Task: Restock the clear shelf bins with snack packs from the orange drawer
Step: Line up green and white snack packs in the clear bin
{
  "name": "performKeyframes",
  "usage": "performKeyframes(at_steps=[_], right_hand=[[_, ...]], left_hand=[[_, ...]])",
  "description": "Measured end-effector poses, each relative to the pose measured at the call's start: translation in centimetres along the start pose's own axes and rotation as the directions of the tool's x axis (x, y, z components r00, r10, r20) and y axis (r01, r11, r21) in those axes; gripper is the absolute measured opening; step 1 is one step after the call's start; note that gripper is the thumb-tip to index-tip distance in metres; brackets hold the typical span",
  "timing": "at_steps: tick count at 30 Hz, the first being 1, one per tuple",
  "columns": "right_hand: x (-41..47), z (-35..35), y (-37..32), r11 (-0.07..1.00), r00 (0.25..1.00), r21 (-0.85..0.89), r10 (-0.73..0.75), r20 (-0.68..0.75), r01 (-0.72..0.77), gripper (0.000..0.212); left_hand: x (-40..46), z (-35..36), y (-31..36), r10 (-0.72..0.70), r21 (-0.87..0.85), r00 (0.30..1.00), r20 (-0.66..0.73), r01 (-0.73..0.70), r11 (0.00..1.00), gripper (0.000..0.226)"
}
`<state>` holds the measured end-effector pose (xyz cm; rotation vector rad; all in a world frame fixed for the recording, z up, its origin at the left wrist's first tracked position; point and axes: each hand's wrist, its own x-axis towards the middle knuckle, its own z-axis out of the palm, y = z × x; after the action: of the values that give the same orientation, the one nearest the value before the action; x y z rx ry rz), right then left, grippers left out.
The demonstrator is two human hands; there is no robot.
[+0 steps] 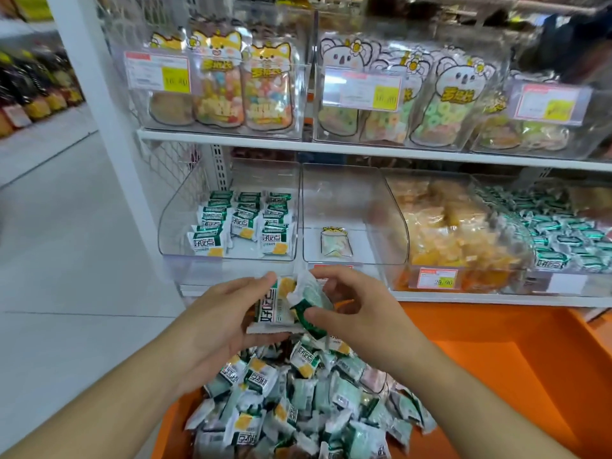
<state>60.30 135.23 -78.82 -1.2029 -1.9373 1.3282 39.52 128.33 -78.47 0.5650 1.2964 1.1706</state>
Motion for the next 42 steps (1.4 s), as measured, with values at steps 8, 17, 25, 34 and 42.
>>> performKeyframes(at_steps=[8,17,25,34,42], right_hand=[[2.2,-0.9,0.5,0.921,0.991,0.368,0.133,0.003,-0.125,0.015],[2.8,-1.0,0.3,0.677,0.951,0.672,0.272,0.149,-0.299,0.037],[2.5,-1.2,0.5,0.821,0.972,0.522,0.212,0.096,-0.231,0.020],[2.0,-1.4,-0.4,0.814,0.989,0.565,0.143,0.024,-0.131,0.027],[1.5,-0.6,0.1,0.883,0.989,0.456,0.140,-0.038,-0.108,0.023]], left_hand=[[0.9,-0.9,1.4,0.127,0.305,0.988,-0.094,-0.093,0.948,0.038],[1.6,-0.7,1.3,0.166,0.416,0.981,-0.097,-0.112,0.902,0.043],[1.4,-1.5,1.3,0.209,0.472,0.972,-0.106,-0.136,0.871,0.048],[1.2,-1.3,1.0,0.252,0.495,0.961,-0.110,-0.167,0.853,0.032],[1.2,-0.7,0.4,0.235,0.383,0.972,-0.029,-0.206,0.900,0.018]])
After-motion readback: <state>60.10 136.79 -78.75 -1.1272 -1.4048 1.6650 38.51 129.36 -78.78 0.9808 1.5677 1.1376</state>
